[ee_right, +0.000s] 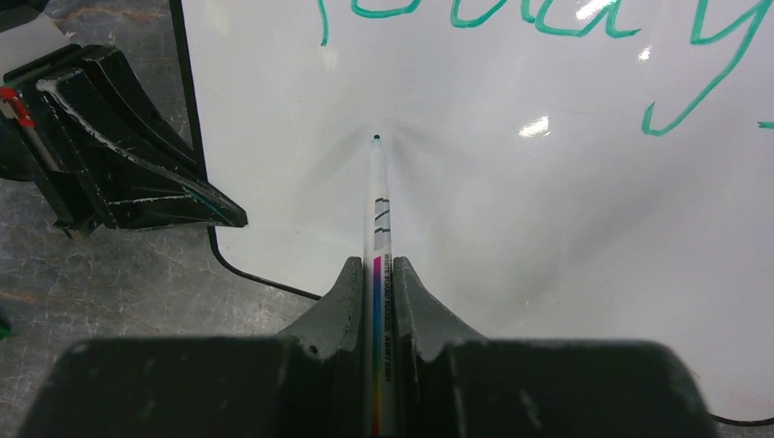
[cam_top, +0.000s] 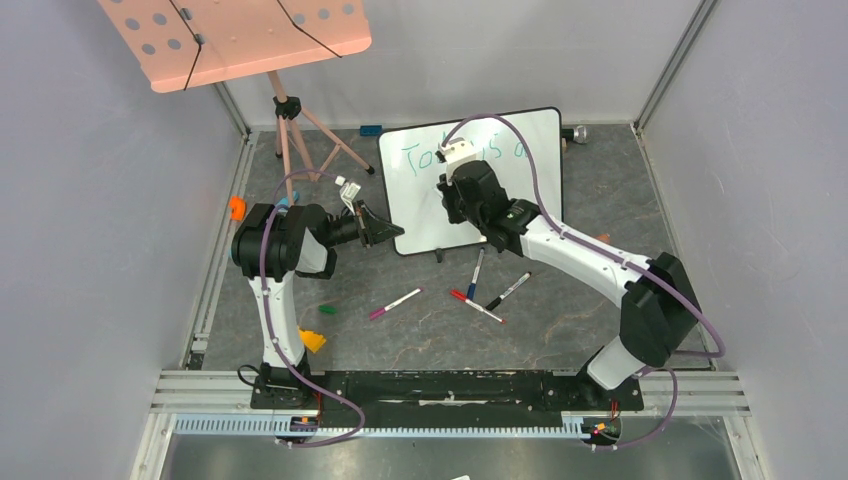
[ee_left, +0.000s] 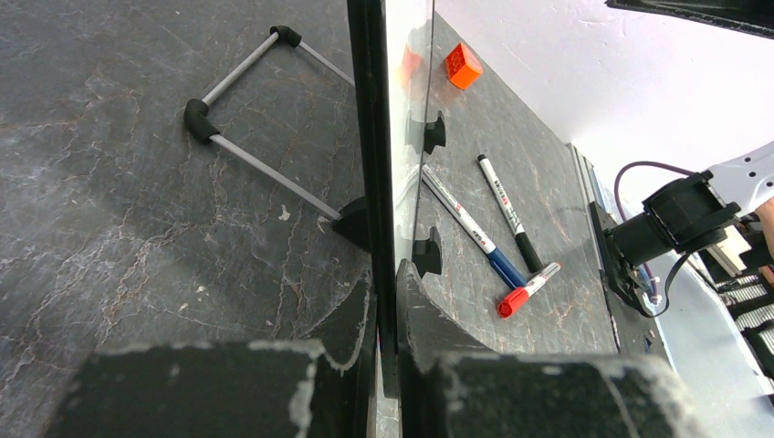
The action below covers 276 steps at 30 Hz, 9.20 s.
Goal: Write a sentence on the whiteboard
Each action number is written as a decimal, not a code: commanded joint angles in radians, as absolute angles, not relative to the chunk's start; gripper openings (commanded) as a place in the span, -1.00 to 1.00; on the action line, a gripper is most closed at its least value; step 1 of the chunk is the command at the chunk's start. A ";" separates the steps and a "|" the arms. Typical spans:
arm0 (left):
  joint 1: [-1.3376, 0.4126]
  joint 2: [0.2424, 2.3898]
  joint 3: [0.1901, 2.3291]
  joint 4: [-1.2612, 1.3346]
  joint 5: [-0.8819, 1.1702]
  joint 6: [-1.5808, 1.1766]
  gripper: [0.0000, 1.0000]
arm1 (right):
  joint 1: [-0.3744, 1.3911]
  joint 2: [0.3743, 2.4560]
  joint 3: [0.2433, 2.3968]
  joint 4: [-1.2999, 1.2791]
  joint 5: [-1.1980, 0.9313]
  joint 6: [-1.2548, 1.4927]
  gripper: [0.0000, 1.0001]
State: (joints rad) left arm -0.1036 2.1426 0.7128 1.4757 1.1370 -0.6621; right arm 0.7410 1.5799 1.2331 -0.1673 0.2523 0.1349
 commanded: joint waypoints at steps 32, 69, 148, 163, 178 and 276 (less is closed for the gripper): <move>-0.105 2.157 0.729 1.557 1.140 -0.609 -0.96 | 0.715 1.612 1.218 -0.141 0.260 0.159 -1.00; -0.106 2.159 0.731 1.557 1.141 -0.611 -0.96 | 0.704 1.626 1.230 -0.156 0.238 0.160 -1.00; -0.106 2.163 0.735 1.557 1.144 -0.618 -0.96 | 0.590 1.578 1.235 -0.135 0.116 0.159 -1.00; -0.106 2.163 0.737 1.557 1.146 -0.619 -0.96 | 0.588 1.558 1.152 -0.136 0.105 0.166 -1.00; -0.105 2.164 0.739 1.557 1.146 -0.621 -0.96 | 0.587 1.502 1.043 -0.111 0.060 0.182 -1.00; -0.107 2.166 0.739 1.557 1.147 -0.621 -0.96 | 0.512 1.500 1.118 -0.120 0.125 0.193 -1.00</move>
State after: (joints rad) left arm -0.1032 2.1506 0.7227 1.4757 1.1442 -0.6697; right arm 0.5198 1.5028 1.0676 -0.1387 0.0498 0.1909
